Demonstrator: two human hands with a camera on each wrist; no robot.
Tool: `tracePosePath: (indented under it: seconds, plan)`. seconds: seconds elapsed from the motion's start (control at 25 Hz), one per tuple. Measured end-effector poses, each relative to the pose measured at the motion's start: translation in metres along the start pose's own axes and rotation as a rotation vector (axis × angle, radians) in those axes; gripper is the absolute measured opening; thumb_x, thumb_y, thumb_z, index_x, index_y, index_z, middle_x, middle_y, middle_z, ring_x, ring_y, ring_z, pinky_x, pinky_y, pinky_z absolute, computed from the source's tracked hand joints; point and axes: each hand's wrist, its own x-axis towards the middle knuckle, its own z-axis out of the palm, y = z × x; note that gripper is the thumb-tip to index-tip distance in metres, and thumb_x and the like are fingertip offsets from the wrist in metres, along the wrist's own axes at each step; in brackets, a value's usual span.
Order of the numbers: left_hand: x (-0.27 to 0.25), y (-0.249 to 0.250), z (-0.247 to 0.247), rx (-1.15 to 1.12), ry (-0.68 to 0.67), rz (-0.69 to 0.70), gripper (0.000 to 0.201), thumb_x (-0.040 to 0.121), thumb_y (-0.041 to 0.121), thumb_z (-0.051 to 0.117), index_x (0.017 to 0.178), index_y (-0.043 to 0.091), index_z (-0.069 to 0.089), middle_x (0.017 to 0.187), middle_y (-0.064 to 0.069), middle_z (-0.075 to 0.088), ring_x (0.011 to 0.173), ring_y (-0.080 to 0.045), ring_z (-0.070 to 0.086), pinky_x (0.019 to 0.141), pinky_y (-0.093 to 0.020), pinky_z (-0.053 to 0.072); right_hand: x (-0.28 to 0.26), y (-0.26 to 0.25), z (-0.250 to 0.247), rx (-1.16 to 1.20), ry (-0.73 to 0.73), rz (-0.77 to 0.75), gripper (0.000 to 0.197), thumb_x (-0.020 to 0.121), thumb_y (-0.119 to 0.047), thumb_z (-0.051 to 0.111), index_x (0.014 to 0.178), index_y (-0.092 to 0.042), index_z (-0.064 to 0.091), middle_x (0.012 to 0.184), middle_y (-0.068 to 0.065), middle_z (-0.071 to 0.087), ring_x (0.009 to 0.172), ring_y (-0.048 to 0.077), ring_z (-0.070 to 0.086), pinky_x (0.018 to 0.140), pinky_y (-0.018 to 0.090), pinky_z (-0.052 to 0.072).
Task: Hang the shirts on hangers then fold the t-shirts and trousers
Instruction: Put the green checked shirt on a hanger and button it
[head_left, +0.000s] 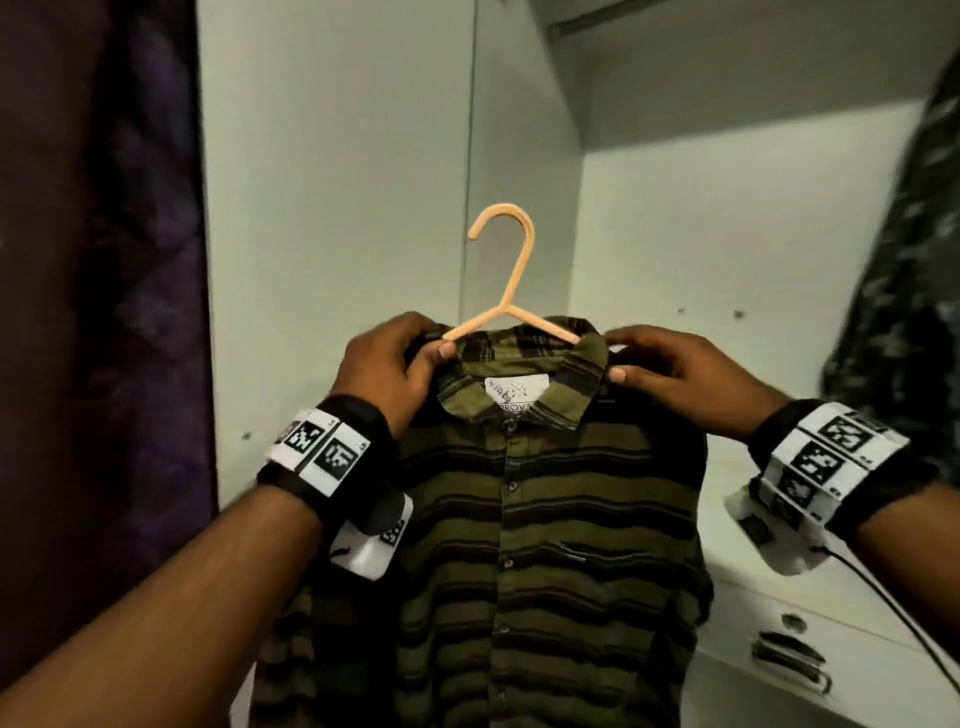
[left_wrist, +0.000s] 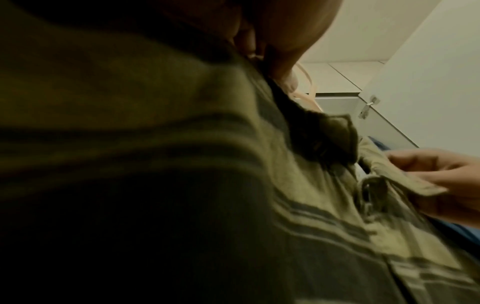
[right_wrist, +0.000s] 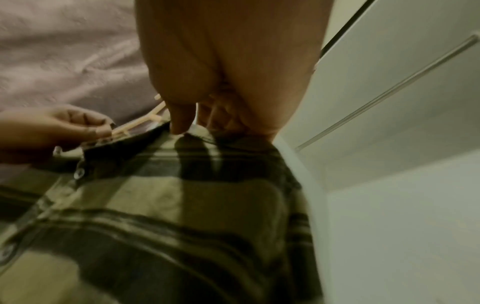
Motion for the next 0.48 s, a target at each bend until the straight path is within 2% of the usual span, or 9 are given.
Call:
tracePosePath:
  seconds: [0.12, 0.24, 0.36, 0.48]
  plan:
    - [0.060, 0.000, 0.033, 0.052, -0.051, 0.111, 0.016, 0.090, 0.024, 0.063, 0.101, 0.013, 0.067, 0.092, -0.008, 0.069, 0.089, -0.026, 0.062, 0.075, -0.031, 0.047, 0.017, 0.030, -0.043, -0.304, 0.055, 0.096, 0.020, 0.090, -0.017, 0.065, 0.109, -0.021, 0.070, 0.101, -0.002, 0.071, 0.095, 0.013, 0.065, 0.088, 0.031, 0.050]
    - [0.111, -0.010, 0.076, 0.192, -0.219, 0.176, 0.024, 0.094, 0.026, 0.055, 0.111, 0.009, 0.058, 0.099, -0.015, 0.065, 0.092, -0.034, 0.059, 0.075, -0.035, 0.044, 0.054, 0.050, -0.063, -0.707, 0.011, 0.146, 0.020, 0.092, -0.026, 0.059, 0.109, -0.022, 0.068, 0.104, 0.010, 0.070, 0.095, 0.031, 0.064, 0.079, 0.034, 0.048]
    - [0.168, -0.019, 0.134, 0.278, -0.311, 0.146, 0.027, 0.096, 0.027, 0.052, 0.118, 0.011, 0.052, 0.106, -0.020, 0.063, 0.097, -0.037, 0.058, 0.077, -0.036, 0.043, 0.095, 0.069, -0.083, -0.940, 0.085, 0.254, 0.027, 0.094, -0.031, 0.051, 0.116, -0.026, 0.065, 0.113, 0.014, 0.064, 0.101, 0.035, 0.061, 0.077, 0.033, 0.042]
    - [0.215, -0.030, 0.188, 0.295, -0.320, 0.047, 0.025, 0.096, 0.026, 0.051, 0.117, 0.012, 0.051, 0.108, -0.021, 0.061, 0.097, -0.036, 0.056, 0.075, -0.033, 0.038, 0.134, 0.089, -0.099, -1.112, 0.093, 0.253, 0.028, 0.095, -0.030, 0.049, 0.118, -0.023, 0.063, 0.114, 0.012, 0.063, 0.101, 0.034, 0.061, 0.078, 0.034, 0.043]
